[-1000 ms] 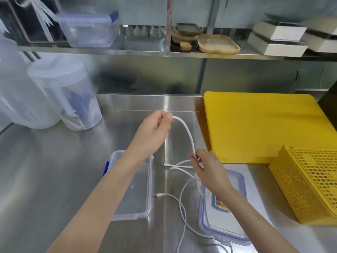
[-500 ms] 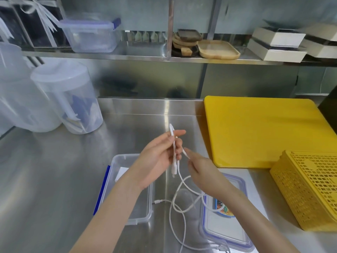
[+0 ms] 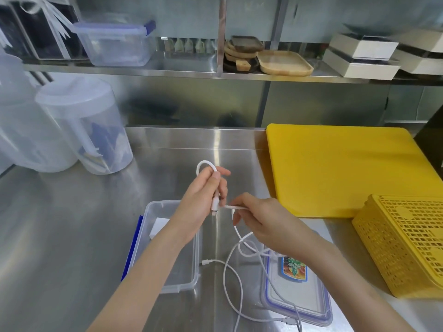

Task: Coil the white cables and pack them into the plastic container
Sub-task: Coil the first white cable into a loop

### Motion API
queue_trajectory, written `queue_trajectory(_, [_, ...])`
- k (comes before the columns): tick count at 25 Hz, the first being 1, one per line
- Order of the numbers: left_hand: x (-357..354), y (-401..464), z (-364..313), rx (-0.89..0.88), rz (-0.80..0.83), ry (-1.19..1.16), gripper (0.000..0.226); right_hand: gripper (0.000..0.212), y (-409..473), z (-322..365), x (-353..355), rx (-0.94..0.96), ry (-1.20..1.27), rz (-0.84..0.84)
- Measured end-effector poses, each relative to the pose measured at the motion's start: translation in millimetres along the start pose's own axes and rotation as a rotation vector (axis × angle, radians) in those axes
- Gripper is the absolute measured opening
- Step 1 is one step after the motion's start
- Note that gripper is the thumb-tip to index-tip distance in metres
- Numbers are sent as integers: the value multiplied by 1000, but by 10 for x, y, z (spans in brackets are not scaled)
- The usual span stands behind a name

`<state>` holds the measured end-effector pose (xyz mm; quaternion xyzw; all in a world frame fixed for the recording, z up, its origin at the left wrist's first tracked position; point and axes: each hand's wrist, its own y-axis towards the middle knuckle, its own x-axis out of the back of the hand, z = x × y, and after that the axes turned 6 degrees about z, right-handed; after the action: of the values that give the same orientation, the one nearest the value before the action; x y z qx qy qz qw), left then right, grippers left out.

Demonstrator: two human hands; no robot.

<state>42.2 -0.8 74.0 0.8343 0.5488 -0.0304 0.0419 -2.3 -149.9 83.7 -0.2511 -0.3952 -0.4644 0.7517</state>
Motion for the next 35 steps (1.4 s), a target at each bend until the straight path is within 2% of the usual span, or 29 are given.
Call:
queue_trajectory(3, [-4, -58, 28, 44, 37, 223, 30, 18, 10, -5, 51, 62, 13, -99])
queue_trajectory(5, [-38, -86, 33, 61, 101, 278, 30, 9, 27, -11, 72, 49, 24, -166])
queue_trajectory(8, [-90, -111, 19, 49, 137, 265, 31, 23, 66, 21, 84, 9, 130, -128])
queue_trajectory(12, [-31, -98, -40, 27, 26, 251, 28, 7, 45, -56, 67, 3, 314, -4])
queue_trajectory(14, [71, -98, -85, 28, -53, 144, 29, 9, -1, -127, 64, -41, 277, 41])
queue_trajectory(16, [202, -92, -125, 77, -94, 77, 32, 13, -49, -173, 100, -76, 348, -23])
queue_trajectory(19, [248, -126, -93, 194, 32, 95, 35, 15, -52, -162, 232, -22, 527, -161])
queue_trajectory(21, [202, -163, -53, 224, 165, -38, 35, 16, 15, -140, 266, -11, 525, -260])
queue_trajectory(23, [157, -205, -37, 177, 261, -171, 28, 15, 101, -124, 228, -52, 527, -369])
queue_trajectory(26, [112, -232, -66, 123, 300, -355, 23, 14, 171, -95, 112, -122, 514, -459])
queue_trajectory(30, [3, -237, -118, 73, 284, -640, 20, 31, 232, -12, -166, -202, 408, -436])
queue_trajectory(33, [34, -224, -172, 34, 304, -999, 16, 38, 237, 6, -383, -213, 495, -328])
queue_trajectory(35, [153, -202, -218, 8, 217, -1093, 20, 35, 159, -46, -505, -219, 538, -268])
